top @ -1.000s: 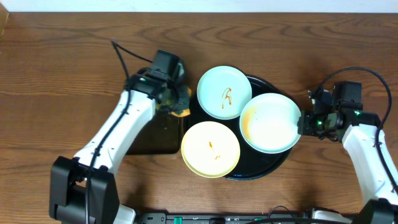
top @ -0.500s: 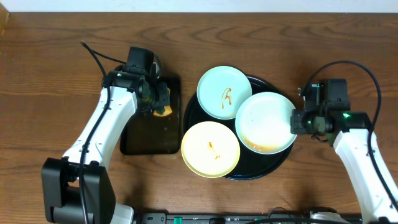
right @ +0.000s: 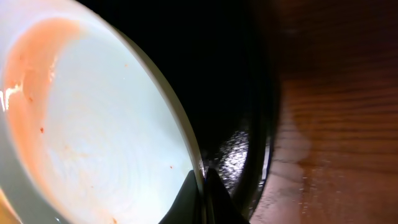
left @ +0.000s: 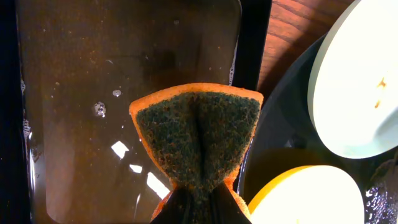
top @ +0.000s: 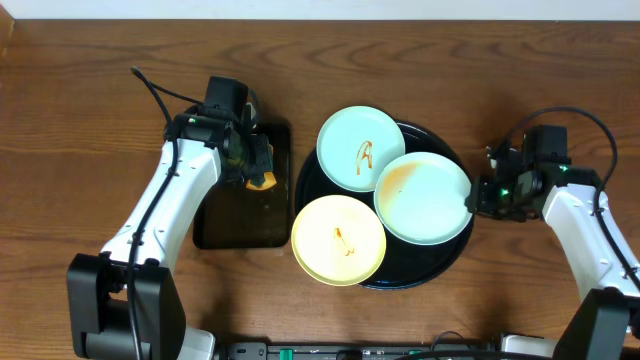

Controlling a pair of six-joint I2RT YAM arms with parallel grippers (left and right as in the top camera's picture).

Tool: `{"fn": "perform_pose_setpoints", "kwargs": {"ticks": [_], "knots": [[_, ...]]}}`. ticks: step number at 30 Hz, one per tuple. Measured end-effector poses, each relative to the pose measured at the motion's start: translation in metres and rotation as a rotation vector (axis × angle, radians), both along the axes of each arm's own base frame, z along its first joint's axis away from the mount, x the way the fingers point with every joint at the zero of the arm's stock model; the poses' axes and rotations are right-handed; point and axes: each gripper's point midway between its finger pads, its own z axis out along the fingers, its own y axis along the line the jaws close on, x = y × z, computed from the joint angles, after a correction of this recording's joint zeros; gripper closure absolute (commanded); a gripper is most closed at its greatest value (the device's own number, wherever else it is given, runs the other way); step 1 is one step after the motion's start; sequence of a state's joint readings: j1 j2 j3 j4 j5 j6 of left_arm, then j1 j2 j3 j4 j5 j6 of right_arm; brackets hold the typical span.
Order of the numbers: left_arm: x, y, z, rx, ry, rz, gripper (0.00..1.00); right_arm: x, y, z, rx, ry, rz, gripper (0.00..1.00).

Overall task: Clean dirty plates on tray and stack at the side
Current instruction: 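Return the sponge to the water tray with the left gripper, then lift the cleaned pale green plate off the tray with right gripper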

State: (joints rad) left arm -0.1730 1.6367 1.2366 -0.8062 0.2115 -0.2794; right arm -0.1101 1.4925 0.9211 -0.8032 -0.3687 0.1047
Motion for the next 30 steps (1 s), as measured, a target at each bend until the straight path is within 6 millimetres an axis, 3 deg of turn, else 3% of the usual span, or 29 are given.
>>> {"fn": "perform_pose_setpoints", "kwargs": {"ticks": [5, 10, 15, 24, 30], "knots": [[0.000, 0.000, 0.000, 0.000, 0.000, 0.000, 0.92, 0.004, 0.003, 0.002, 0.015, -0.027, 0.022, 0.99], [-0.001, 0.000, 0.000, 0.001, 0.003, 0.000, 0.92, 0.009, -0.007, 0.002, -0.047, -0.043, 0.027, 0.99], [-0.001, 0.000, 0.000, 0.001, 0.005, 0.000, 0.92, 0.018, -0.011, 0.013, -0.072, -0.069, 0.030, 0.99], [-0.001, 0.000, 0.000, 0.001, 0.005, 0.000, 0.93, 0.015, -0.019, 0.013, -0.121, -0.054, 0.038, 0.99], [-0.001, 0.000, 0.000, 0.001, 0.005, 0.000, 0.92, 0.034, -0.031, 0.038, -0.205, -0.131, 0.024, 0.99]]}}
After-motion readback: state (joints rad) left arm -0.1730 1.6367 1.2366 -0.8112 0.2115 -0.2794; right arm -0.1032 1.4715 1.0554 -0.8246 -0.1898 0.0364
